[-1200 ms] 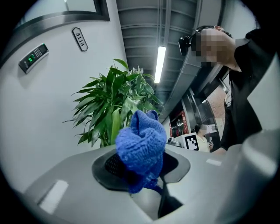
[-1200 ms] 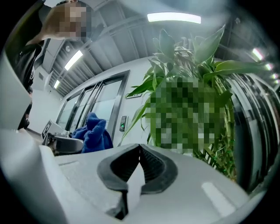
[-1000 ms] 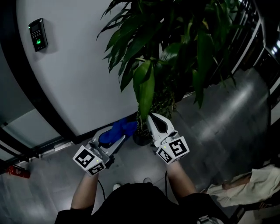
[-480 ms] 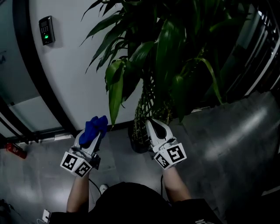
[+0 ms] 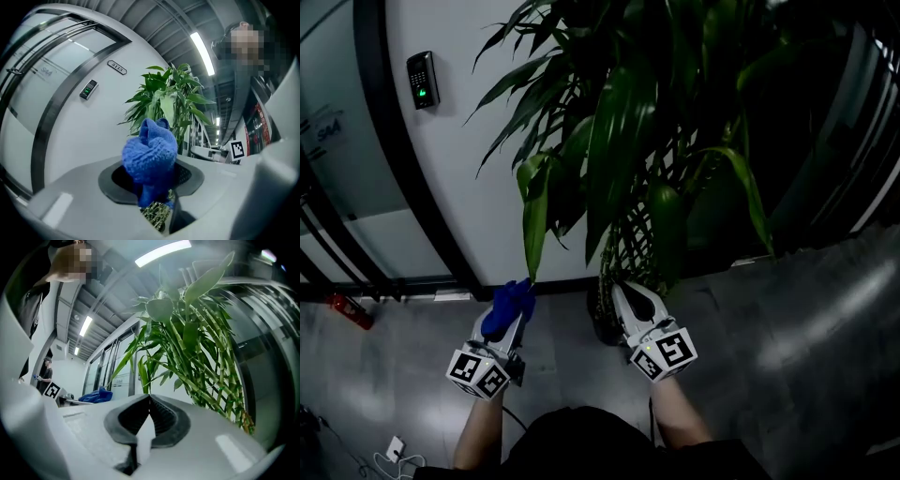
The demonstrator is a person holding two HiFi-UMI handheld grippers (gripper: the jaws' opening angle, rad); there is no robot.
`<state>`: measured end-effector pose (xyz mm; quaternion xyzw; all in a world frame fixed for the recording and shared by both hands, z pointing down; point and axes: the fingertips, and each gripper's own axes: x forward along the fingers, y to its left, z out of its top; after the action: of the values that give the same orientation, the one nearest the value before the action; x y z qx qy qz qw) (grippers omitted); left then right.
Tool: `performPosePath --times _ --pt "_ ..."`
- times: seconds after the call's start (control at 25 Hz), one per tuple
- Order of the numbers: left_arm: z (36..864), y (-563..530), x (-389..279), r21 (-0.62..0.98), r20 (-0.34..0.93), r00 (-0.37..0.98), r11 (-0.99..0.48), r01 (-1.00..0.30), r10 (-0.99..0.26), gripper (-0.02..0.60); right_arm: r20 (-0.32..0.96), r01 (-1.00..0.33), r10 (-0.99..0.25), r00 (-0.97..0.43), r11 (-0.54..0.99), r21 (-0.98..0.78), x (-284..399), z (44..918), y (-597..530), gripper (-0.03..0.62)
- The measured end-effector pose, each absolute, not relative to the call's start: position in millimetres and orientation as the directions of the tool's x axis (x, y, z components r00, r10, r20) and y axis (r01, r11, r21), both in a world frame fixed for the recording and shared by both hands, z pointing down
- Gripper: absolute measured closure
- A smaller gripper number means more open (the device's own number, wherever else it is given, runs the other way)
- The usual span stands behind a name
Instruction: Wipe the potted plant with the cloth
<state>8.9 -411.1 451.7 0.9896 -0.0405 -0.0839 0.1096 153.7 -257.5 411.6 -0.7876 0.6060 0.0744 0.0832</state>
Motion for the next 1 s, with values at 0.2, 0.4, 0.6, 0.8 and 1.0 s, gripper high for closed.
performPosePath --times 0.2,0.4,0.6,0.8,1.0 --pt "446.2 -404.9 10.0 0.216 -0.162 0.986 -0.976 -0.012 -0.048 0.428 -0.214 -0.962 -0.938 0.272 -0.27 -0.041 143.3 402.3 -267.9 0.591" --pt "446.6 -404.9 8.1 0.234 -0.174 0.985 -0.972 0.036 -0.005 0.428 -0.174 -0.949 -0.933 0.315 -0.313 -0.042 138.0 409.4 -267.8 0.591" --pt "465.5 -403.8 5.5 0.271 -0.157 0.988 -0.961 0.052 0.009 0.428 -0.133 -0.947 -0.939 0.319 -0.32 -0.014 129.3 418.4 -263.7 0.591" --pt "469.7 -387.3 12.6 0.26 -0.152 0.988 -0.964 0.057 0.018 0.428 -0.145 -0.949 -0.938 0.315 -0.315 -0.024 141.8 416.9 -250.6 0.591" --pt "456.8 -366.7 30.3 0.23 -0.173 0.984 -0.973 -0.005 -0.046 0.428 -0.182 -0.968 -0.952 0.247 -0.25 -0.008 168.8 407.8 -234.4 0.591"
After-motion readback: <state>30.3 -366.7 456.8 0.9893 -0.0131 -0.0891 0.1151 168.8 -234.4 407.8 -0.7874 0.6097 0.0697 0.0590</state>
